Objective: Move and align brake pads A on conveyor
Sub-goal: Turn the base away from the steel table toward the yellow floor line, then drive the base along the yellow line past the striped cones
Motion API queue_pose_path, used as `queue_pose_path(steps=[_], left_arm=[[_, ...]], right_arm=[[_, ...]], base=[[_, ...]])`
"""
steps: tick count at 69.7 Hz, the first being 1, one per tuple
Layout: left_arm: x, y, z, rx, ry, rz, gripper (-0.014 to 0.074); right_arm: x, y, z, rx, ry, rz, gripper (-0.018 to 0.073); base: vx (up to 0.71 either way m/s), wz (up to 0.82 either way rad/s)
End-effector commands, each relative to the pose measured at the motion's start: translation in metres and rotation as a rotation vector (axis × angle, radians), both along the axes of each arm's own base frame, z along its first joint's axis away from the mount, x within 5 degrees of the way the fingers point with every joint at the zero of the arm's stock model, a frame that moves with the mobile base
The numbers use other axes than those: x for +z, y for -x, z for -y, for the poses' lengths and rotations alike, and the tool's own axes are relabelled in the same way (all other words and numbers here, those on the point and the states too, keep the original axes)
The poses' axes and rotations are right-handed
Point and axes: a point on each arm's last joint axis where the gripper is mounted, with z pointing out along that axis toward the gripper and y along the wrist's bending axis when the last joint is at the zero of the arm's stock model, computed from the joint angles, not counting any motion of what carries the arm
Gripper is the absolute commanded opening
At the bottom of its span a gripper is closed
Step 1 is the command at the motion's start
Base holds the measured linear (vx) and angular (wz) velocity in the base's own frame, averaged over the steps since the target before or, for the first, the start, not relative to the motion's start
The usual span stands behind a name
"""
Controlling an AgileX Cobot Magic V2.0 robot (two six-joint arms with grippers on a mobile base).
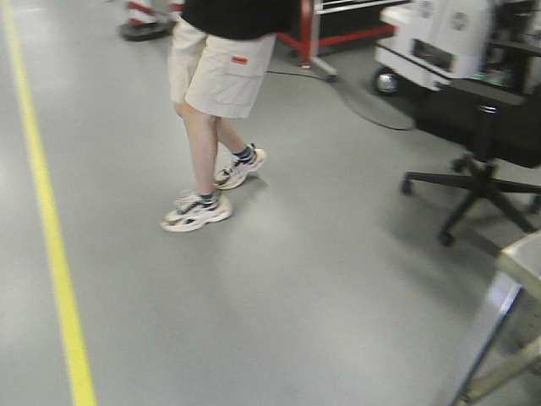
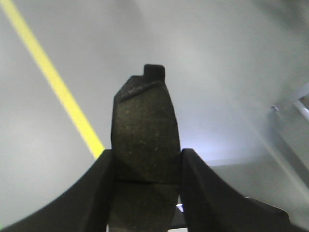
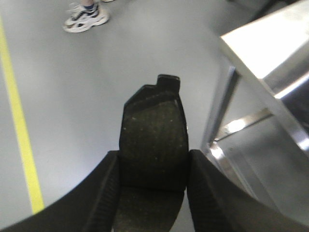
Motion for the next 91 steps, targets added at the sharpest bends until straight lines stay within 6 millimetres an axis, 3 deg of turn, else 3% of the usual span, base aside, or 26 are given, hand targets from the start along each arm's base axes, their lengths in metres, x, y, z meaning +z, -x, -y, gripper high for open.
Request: queue_pose_path(steps=[1,37,53,91], left_arm=[[0.012,-0.003,0.001,-0.005,0.026,0.081,-0.0006],[0.008,0.001,-0.002,0.013,-0.004,0.009,-0.0006],[0.003,0.008,-0.006,0.035,-0.043,-0.081,-0.0006],[0.003,0.008,-0.006,0.035,-0.043,-0.08,-0.0006]], right_arm=[[0.006,0.0,0.002,-0.011,0.018,0.02,-0.0001],[0.006,0.0,0.002,-0.012,0.019,0.021,-0.0001],[0.006,0.0,0.002,-0.012,0.019,0.021,-0.0001],[0.006,0.0,0.002,-0.011,0.019,0.02,-0.0001]], base=[[-0.19,0.83],[-0.15,0.62],[-0.05,0.23],[0.12,0.13]])
